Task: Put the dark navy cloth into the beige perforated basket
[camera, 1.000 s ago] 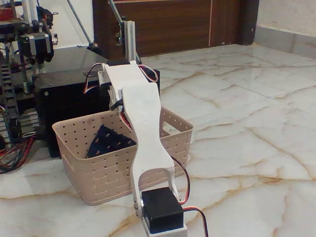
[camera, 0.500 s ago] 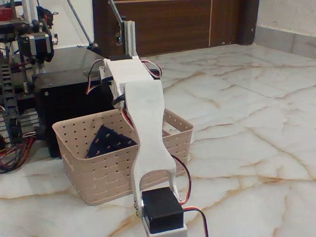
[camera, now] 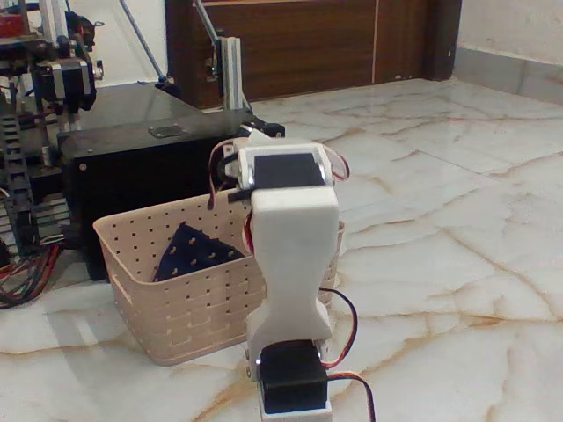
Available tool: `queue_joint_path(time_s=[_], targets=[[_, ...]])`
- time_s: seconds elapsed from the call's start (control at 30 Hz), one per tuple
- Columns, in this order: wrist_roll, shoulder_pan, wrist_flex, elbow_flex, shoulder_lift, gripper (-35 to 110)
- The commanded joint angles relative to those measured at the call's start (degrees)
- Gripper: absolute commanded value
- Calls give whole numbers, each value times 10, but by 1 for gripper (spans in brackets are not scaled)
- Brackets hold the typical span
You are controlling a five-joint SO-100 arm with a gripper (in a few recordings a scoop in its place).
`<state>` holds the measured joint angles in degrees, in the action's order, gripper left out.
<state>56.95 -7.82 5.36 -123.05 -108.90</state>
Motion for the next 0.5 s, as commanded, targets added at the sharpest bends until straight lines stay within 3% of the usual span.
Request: queue_joint_path(time_s=[0.0, 0.2, 0.47], targets=[[23, 10, -62, -57, -58, 0], [133, 24, -208, -353, -270, 0], [217, 40, -378, -514, -296, 0]])
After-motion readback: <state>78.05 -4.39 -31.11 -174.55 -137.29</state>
